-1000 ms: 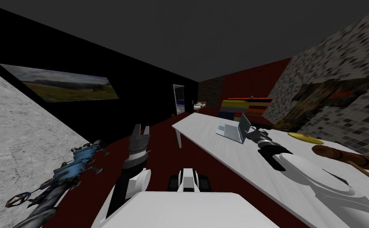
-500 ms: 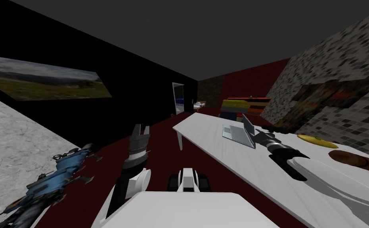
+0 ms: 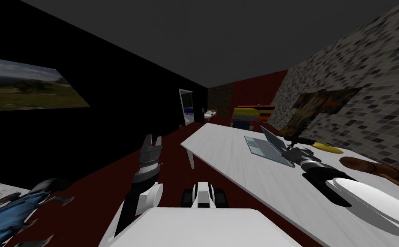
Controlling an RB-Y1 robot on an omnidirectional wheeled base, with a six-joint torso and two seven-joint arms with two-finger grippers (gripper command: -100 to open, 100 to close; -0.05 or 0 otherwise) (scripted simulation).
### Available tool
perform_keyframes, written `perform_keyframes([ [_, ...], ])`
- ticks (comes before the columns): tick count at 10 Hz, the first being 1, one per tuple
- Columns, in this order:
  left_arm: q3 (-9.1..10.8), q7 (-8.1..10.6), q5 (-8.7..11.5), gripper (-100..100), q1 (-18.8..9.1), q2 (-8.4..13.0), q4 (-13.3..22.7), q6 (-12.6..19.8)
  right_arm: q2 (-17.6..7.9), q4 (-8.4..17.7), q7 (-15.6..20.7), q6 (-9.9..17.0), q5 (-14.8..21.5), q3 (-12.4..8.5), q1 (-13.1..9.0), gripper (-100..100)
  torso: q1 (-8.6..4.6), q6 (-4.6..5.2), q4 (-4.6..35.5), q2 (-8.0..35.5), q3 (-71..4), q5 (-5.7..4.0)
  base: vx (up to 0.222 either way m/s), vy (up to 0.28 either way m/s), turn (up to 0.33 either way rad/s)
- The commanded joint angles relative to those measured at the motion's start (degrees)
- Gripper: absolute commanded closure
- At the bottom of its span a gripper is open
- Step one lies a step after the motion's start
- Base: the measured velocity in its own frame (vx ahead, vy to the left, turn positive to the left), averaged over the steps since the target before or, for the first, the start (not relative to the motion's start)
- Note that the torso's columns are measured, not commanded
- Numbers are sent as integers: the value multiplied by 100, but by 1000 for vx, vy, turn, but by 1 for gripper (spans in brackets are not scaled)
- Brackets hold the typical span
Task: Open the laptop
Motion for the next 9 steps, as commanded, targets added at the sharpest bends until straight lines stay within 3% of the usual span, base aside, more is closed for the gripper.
perform_keyframes([
  [1, -1, 0, 0, 0, -2, 0, 1, 1, -7, 35, -444, 412, -432, -37, -39, 100, 7, 1, 7, 33, 25, -6, -17, -16, 58],
  [3, -1, 0, 0, 0, -3, -1, 1, 1, -7, 35, -691, 587, -735, -37, -39, 100, 28, 31, 10, 34, 26, 5, -27, 0, -2],
  [6, -1, 0, 0, 0, -3, -1, 1, 1, -7, 35, -691, 587, -1246, -37, -39, 100, 33, 19, -2, -8, -1, 8, -4, 1, -5],
  [7, -1, 0, 0, 0, -2, -1, 1, 1, -165, 330, -554, 667, -1260, 252, -320, 100, 32, 15, -4, -11, -3, 5, -160, -17, 267],
  [9, -2, 0, 0, 0, -6, -1, 2, 2, -165, 663, -554, 667, -1260, 587, -539, 100, 11, -11, -5, -4, 5, -13, -138, -28, 227],
])
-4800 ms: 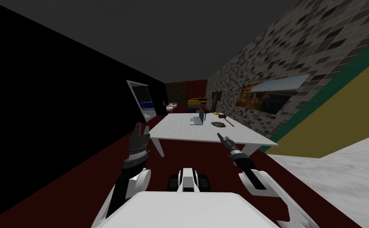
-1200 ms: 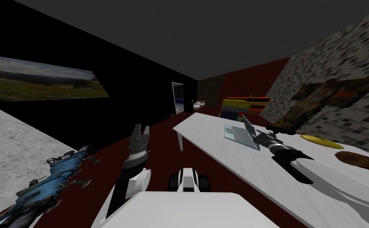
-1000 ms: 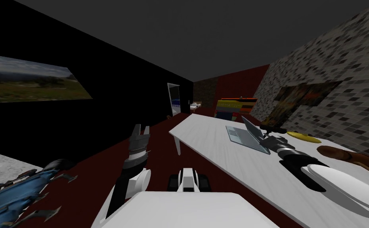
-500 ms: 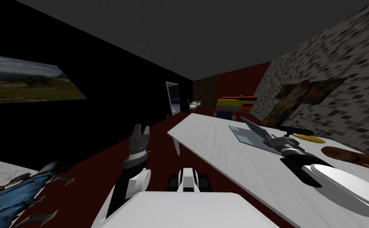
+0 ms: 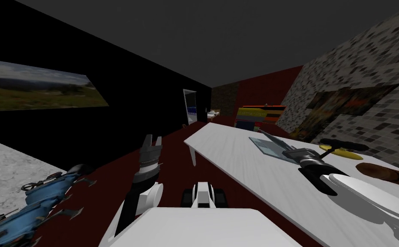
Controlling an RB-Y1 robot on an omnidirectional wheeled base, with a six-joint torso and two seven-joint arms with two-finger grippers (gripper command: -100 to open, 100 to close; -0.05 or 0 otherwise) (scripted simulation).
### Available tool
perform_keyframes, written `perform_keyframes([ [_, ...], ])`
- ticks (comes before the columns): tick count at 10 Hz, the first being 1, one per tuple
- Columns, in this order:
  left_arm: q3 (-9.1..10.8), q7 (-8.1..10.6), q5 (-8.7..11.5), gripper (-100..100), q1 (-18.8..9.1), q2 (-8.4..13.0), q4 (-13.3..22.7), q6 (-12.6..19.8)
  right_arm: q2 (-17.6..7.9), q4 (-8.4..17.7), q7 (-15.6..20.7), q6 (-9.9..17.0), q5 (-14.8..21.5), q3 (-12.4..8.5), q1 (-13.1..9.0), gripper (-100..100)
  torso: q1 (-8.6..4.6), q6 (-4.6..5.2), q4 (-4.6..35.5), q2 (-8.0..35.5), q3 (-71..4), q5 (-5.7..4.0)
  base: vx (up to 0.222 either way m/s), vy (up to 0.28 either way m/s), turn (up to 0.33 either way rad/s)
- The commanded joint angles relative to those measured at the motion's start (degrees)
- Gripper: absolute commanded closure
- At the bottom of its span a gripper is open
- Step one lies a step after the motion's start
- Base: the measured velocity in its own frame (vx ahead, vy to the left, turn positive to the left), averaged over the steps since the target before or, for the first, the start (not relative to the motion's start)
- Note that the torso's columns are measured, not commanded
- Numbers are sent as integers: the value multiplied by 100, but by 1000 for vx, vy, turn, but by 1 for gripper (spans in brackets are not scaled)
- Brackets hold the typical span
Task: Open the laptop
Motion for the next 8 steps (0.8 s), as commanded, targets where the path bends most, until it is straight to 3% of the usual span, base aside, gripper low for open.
perform_keyframes([
  [1, 1, 0, 0, 0, 2, 0, 0, 0, 18, 283, 29, -28, 24, 366, -203, 100, -13, 38, -11, -27, -17, -6, -23, -15, -16],
  [2, 1, 0, 0, 0, 3, 0, -1, -1, -150, 481, 167, 54, -104, 548, -427, 100, -19, 50, -14, -37, -25, -5, -129, -25, 282],
  [3, 0, 0, 0, 0, 1, 0, 0, 0, -150, 665, 167, 54, -104, 707, -575, 100, -22, 2, -6, -15, -14, -4, -176, -23, 341],
  [4, 1, 0, 0, 0, 1, 0, 0, 0, -393, 613, 77, -25, -279, 594, -411, -100, -7, 5, -1, -9, -7, 1, -55, 16, 20],
  [8, 1, 0, 0, 0, 4, 0, -1, -1, -816, 697, -46, -201, -564, 519, -281, -100, 11, 26, -6, -15, -13, 9, 47, 58, -58],
])
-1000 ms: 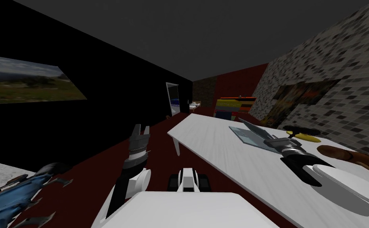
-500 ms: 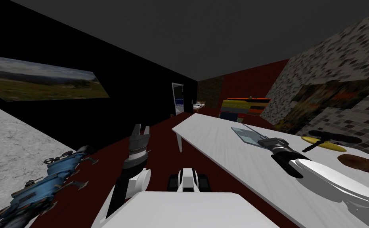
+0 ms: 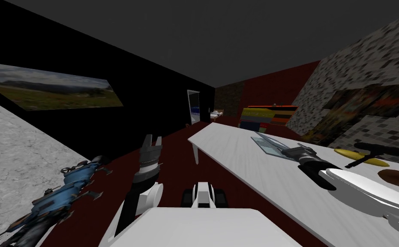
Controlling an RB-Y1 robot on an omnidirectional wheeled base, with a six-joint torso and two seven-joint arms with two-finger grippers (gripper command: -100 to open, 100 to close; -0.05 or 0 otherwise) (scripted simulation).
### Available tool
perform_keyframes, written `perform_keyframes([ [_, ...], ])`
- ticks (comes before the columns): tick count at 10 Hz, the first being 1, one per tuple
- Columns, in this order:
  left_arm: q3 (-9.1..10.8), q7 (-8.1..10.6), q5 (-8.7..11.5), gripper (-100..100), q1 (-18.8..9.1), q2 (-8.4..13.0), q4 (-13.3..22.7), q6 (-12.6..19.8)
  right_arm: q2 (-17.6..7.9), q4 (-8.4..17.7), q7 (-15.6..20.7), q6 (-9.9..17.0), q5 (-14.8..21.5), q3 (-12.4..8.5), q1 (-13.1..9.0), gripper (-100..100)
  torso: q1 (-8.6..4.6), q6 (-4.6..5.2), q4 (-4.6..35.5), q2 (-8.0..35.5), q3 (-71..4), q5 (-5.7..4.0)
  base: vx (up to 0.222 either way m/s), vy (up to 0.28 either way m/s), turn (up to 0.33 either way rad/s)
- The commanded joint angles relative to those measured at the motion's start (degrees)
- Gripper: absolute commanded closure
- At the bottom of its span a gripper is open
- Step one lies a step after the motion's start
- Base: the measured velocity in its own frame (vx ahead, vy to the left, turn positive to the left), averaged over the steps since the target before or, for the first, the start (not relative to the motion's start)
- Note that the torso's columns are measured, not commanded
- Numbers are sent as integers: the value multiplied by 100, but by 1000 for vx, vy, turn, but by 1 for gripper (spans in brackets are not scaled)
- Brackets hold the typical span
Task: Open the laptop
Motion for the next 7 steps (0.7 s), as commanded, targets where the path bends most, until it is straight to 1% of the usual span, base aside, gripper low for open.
perform_keyframes([
  [1, 0, 0, 0, 0, 0, 0, 0, 0, -312, 81, -87, -108, -215, -19, 53, -100, -14, 2, 6, 16, 11, -4, 24, 44, -40],
  [2, 0, 0, 0, 0, 0, 0, 0, 0, -523, 123, -149, -197, -357, -57, 118, -100, -17, 2, 8, 22, 16, -6, 37, 54, -62],
  [3, 0, 0, 0, 0, 0, 0, 0, 0, -629, 144, -180, -241, -428, -76, 151, -100, -10, 3, 6, 16, 12, -4, 34, 57, -41],
  [4, 0, 0, 0, 0, 0, 0, 0, 0, -543, 162, -142, -193, -366, -26, 72, -100, -6, 2, 4, 12, 9, -3, 12, 24, -7],
  [5, 0, 0, 0, 0, -1, 0, 0, 0, -558, 169, -152, -212, -375, -31, 75, 0, -16, 2, 4, 15, 11, -6, 2, 6, 2],
  [7, 1, 0, 0, 0, -1, 1, 1, 0, -556, 167, -151, -211, -374, -31, 74, 0, -16, 3, 5, 14, 10, -6, 0, 0, 0],
])
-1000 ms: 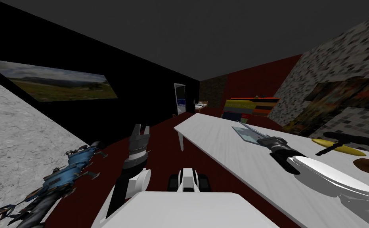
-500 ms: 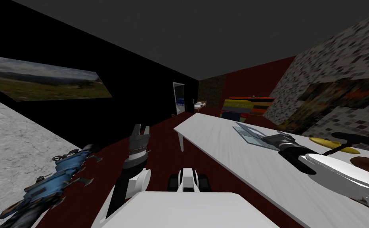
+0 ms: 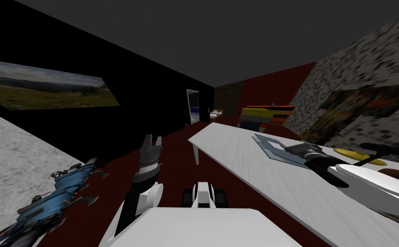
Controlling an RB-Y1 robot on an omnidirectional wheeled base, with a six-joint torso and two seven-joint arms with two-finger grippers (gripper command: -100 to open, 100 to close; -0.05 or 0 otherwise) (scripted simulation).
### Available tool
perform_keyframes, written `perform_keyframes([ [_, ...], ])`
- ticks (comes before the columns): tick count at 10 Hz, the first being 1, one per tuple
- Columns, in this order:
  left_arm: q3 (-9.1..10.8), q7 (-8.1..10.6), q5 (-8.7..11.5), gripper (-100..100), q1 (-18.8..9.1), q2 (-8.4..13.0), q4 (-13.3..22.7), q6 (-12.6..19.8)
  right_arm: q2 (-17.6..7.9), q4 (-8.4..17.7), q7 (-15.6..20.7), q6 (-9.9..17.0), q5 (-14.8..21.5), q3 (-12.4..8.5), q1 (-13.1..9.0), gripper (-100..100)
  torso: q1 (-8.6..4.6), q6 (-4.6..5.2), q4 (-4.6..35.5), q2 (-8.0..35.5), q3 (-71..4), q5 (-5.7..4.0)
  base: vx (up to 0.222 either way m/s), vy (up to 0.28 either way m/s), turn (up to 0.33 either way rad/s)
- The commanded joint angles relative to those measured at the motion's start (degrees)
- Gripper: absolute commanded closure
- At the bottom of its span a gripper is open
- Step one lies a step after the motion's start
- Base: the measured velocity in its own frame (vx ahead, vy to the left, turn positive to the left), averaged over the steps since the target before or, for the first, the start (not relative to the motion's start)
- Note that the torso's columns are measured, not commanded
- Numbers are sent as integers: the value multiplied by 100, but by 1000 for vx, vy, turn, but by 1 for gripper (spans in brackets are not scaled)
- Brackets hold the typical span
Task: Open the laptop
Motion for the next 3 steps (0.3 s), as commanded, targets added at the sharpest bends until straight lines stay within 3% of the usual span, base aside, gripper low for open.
perform_keyframes([
  [1, 0, 0, 0, 0, 0, 0, 0, 0, 0, 0, 0, 0, 0, 0, 0, 0, 5, 0, -1, -2, -1, 2, 0, 0, 0],
  [3, 0, 0, 0, 0, 0, 0, 0, 0, 0, 0, 0, 0, 0, 0, 0, 0, 9, 0, -1, -4, -3, 3, 0, 0, 0],
])
